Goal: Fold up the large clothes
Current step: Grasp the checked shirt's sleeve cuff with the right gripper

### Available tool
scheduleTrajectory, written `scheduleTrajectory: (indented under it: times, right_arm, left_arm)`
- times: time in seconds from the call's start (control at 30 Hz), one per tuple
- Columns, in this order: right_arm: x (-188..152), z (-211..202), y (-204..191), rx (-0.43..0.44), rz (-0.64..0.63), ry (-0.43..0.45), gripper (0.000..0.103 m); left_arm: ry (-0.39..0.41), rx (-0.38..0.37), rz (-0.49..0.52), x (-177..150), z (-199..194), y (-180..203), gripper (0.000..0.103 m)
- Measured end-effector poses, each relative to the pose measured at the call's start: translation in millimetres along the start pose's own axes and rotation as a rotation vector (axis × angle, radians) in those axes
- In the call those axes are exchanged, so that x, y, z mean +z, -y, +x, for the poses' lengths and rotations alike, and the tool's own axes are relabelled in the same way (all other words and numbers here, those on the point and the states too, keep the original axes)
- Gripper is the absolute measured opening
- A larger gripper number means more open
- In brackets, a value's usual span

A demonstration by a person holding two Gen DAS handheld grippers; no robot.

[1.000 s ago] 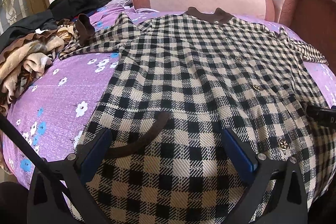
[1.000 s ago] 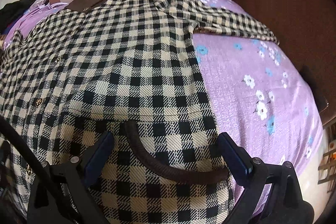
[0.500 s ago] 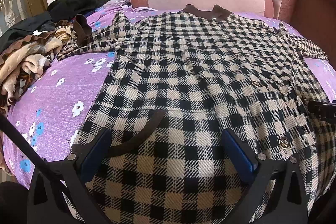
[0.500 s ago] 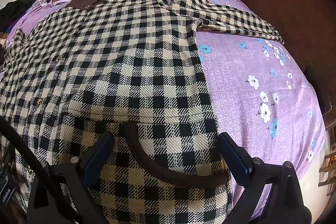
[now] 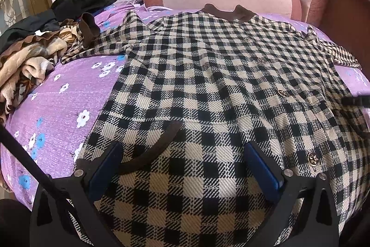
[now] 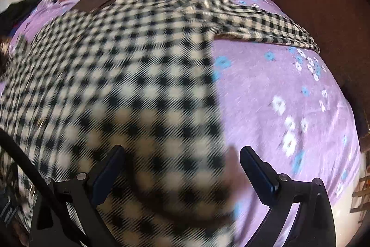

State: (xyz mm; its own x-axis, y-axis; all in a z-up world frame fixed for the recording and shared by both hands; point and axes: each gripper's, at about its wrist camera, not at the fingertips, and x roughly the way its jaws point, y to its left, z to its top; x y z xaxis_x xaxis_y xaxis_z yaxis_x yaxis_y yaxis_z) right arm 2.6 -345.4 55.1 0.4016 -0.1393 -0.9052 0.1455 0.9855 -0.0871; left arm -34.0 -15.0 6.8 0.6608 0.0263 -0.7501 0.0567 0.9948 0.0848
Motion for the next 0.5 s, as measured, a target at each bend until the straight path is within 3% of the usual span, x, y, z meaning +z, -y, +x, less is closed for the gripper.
scheduleTrajectory:
  times: [0.1, 0.17, 0.23, 0.37, 0.5]
  right_arm:
    - [30.0, 23.7, 50.6, -0.053, 0.088, 0.019, 0.101]
    - [52.1, 40.8, 100.3, -0.023, 0.193, 0.055, 0.099]
    - [71.9, 50.9, 156.1, -0.101, 0.321, 0.081, 0.096]
    - [91.1, 60.1, 255.9, -0.002, 0.594, 0.168, 0.096]
    - [112.3, 70.7, 297.3, 0.039, 0.673, 0.243, 0.096]
  left_arm:
    - [-0.003, -0.006, -0.008, -0.1, 2.8, -0.1, 0.103]
    - [-0.006, -0.009, -0.013, 0.2, 4.6, 0.4, 0.103]
    - [-0.01, -0.014, -0.016, 1.3, 6.2, -1.3, 0.103]
    - [-0.017, -0.015, -0.023, 3.2, 7.4, -3.9, 0.103]
    - [-0.025, -0.005, -0.026, 6.6, 10.3, -2.9, 0.103]
